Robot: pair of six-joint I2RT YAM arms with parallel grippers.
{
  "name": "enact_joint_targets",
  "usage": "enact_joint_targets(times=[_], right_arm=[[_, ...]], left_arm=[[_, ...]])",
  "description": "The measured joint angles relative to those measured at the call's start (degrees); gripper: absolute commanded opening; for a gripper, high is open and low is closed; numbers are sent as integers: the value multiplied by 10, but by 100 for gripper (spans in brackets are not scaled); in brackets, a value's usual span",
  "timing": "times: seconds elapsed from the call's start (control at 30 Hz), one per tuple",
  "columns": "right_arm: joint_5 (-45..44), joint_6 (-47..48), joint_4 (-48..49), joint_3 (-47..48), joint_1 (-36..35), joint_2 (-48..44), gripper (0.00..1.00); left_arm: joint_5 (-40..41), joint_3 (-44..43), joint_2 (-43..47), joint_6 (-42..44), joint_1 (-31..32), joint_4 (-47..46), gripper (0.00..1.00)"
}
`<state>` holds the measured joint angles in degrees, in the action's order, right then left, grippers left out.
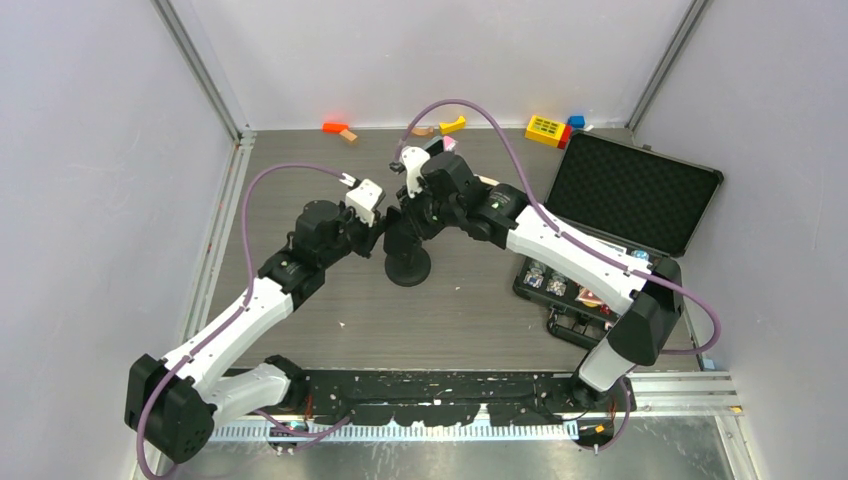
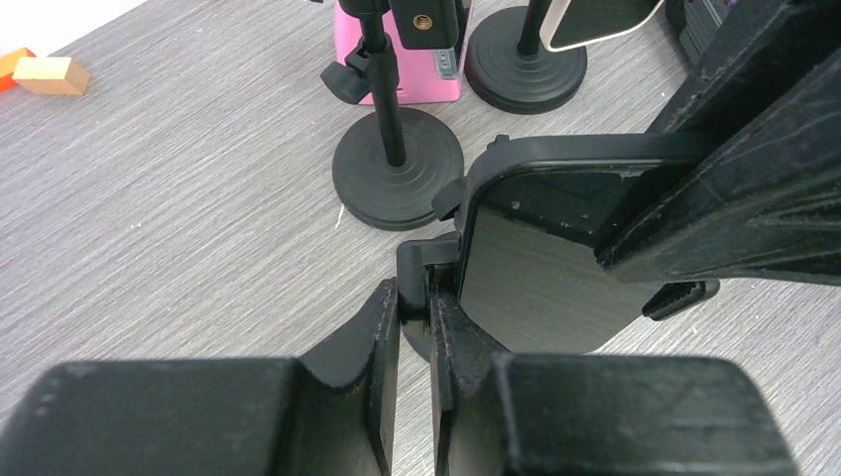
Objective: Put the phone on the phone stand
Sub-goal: Install the phone on the phone stand.
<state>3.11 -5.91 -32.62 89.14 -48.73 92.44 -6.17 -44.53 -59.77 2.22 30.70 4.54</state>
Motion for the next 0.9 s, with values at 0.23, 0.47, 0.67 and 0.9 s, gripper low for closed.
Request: enact_joint_targets(times=[0.23, 0.47, 0.67, 0.9], right_arm=[[-25, -3, 2, 0, -14, 0, 0], [-26, -12, 4, 2, -14, 3, 0], [-26, -14, 1, 5, -15, 6, 0], [-27, -14, 0, 6, -16, 6, 0]], left_arm=[[-3, 1, 0, 0, -2, 0, 0], [-4, 3, 2, 0, -4, -2, 0], [-9, 13, 8, 3, -7, -12, 2], [-18, 14, 9, 12, -10, -12, 15]])
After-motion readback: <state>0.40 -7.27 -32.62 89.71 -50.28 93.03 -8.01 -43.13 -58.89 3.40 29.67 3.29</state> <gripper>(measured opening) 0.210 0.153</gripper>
